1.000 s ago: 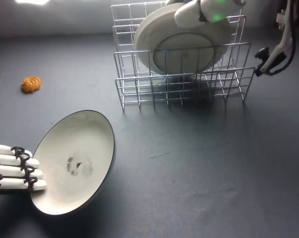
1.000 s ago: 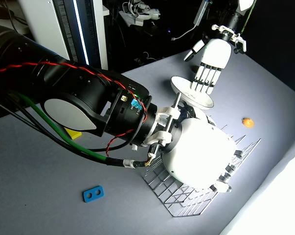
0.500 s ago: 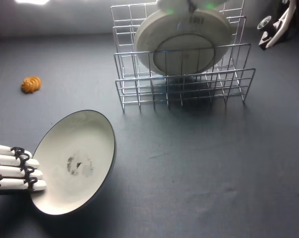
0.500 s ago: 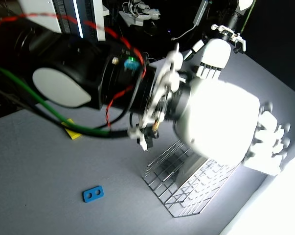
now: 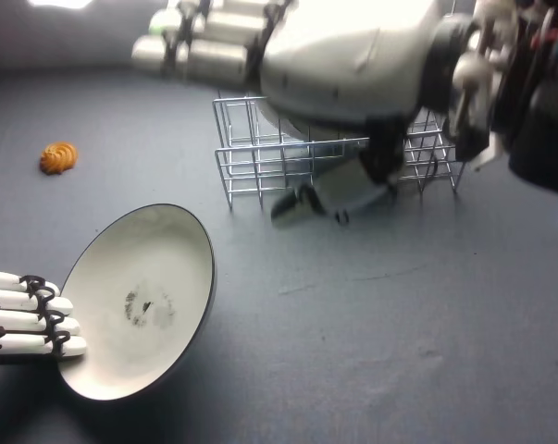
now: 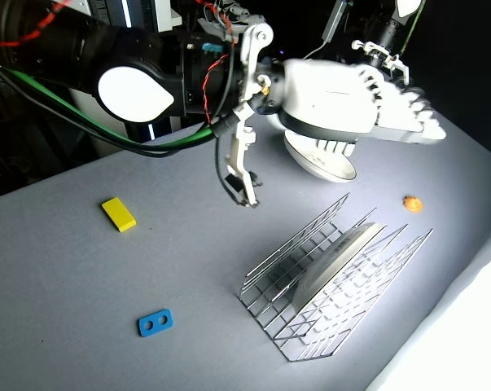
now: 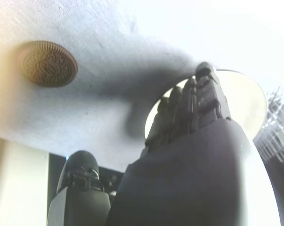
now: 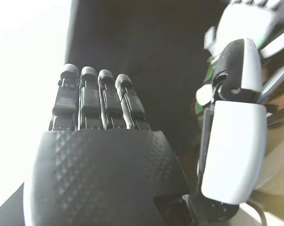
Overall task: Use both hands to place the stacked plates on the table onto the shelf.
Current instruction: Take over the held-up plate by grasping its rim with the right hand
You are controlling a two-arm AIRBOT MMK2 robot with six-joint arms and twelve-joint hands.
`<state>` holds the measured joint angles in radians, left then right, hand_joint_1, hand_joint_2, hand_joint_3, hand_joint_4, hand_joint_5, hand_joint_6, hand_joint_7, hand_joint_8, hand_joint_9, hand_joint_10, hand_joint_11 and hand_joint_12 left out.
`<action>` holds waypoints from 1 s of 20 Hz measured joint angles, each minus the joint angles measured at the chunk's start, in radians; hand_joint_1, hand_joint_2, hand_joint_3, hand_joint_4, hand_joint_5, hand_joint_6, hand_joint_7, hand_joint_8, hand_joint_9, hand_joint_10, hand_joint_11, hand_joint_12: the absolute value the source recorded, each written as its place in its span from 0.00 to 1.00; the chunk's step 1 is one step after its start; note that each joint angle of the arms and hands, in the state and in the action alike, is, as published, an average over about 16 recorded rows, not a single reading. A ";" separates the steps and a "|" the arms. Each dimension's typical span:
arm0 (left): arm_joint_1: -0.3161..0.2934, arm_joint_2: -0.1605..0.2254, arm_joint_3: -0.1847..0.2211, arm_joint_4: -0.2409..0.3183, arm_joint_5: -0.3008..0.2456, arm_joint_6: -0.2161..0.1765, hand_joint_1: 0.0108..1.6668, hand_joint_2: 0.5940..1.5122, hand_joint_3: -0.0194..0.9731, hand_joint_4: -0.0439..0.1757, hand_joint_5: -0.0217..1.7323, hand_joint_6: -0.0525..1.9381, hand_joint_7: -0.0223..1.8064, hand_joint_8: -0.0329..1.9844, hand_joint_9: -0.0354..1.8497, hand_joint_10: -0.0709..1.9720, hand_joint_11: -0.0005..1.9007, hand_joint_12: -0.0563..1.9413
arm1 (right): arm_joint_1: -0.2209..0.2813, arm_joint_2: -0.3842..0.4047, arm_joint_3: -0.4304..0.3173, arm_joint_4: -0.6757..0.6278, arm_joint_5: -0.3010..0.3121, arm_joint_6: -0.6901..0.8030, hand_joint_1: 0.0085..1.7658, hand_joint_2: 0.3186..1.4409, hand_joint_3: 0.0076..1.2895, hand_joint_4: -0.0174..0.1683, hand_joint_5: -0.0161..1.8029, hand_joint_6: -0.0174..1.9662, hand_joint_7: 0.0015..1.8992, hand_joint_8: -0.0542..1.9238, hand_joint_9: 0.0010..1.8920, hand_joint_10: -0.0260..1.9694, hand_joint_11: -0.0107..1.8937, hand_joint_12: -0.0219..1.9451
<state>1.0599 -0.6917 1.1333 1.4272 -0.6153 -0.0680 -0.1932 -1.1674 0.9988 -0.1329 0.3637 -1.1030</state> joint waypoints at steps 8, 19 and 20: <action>0.007 0.001 -0.002 -0.004 0.002 -0.002 0.01 0.58 0.04 0.17 0.01 0.02 0.01 0.02 0.01 0.02 0.01 0.03 | -0.134 -0.090 -0.029 -0.035 0.058 -0.267 0.49 0.50 0.00 0.12 0.02 0.02 0.01 0.03 0.01 0.02 0.02 0.01; 0.011 0.001 -0.002 -0.005 0.001 -0.002 0.01 0.58 0.04 0.17 0.01 0.02 0.01 0.02 0.01 0.02 0.01 0.03 | -0.187 -0.279 0.081 -0.027 0.036 -0.463 0.57 0.54 0.00 0.12 0.02 0.02 0.00 0.03 0.01 0.02 0.02 0.01; 0.011 0.001 -0.002 -0.005 0.002 -0.002 0.01 0.58 0.04 0.17 0.01 0.02 0.01 0.02 0.01 0.02 0.01 0.03 | -0.189 -0.293 0.092 -0.024 0.031 -0.471 0.57 0.54 0.00 0.12 0.02 0.02 0.00 0.03 0.01 0.02 0.02 0.01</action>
<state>1.0713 -0.6902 1.1316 1.4220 -0.6138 -0.0700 -0.3819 -1.4599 1.0905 -0.1573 0.3948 -1.5737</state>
